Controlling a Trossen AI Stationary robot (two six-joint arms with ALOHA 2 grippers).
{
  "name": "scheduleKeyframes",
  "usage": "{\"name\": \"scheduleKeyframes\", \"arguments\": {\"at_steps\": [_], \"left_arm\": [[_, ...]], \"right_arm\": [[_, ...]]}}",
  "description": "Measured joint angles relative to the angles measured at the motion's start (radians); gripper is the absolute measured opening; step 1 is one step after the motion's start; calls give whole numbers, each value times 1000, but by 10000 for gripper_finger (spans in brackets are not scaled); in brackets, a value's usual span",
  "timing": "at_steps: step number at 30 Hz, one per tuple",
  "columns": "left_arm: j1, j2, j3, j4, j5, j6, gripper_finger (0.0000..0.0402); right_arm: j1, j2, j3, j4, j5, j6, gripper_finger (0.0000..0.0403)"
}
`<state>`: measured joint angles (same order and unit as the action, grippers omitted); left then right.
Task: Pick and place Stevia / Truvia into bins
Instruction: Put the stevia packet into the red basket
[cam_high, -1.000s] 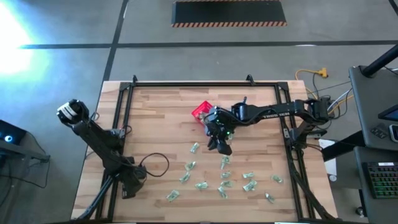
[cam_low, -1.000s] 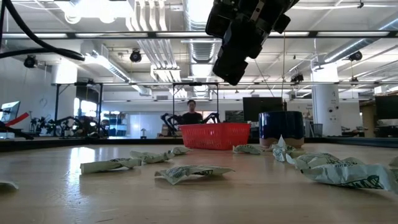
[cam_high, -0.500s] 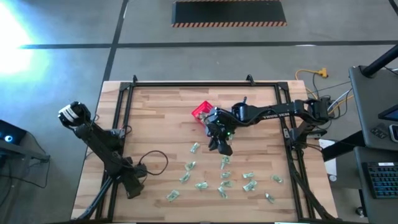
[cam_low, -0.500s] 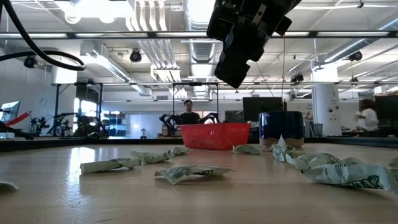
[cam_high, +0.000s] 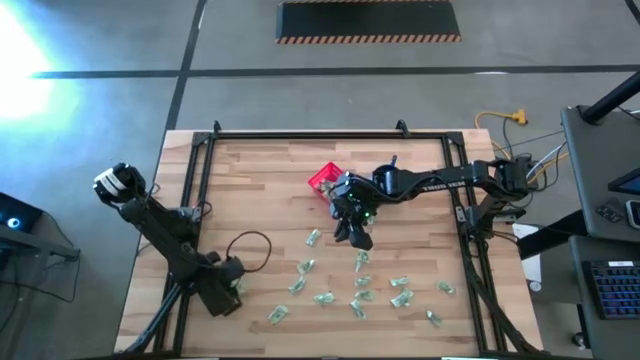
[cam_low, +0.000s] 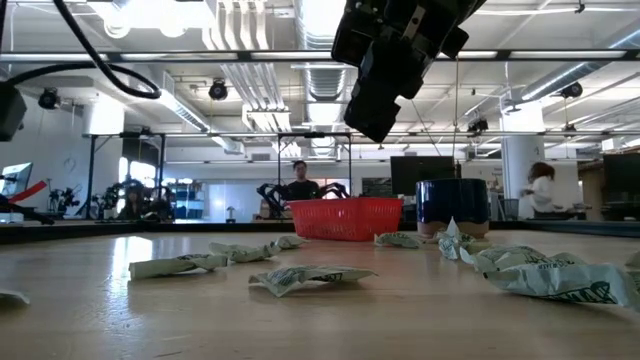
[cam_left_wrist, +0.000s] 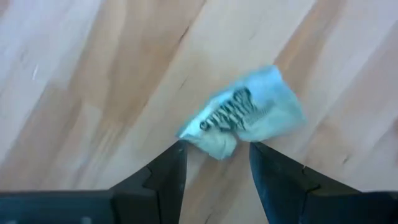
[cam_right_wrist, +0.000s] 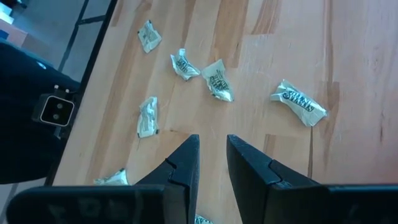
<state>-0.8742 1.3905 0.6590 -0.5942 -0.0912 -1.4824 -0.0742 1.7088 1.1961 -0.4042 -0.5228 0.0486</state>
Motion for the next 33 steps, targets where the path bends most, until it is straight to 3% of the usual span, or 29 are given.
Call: {"name": "scheduleKeyframes", "arguments": {"at_steps": [17, 25, 33], "left_arm": [[-2, -42, 15, 18, -38, 87, 158], [2, -22, 5, 8, -53, 235, 158], [19, -19, -9, 7, -76, 270, 158]], "right_arm": [[0, 0, 0, 0, 0, 4, 72], [0, 0, 0, 20, 0, 19, 72], [0, 0, -3, 27, 0, 28, 72]]}}
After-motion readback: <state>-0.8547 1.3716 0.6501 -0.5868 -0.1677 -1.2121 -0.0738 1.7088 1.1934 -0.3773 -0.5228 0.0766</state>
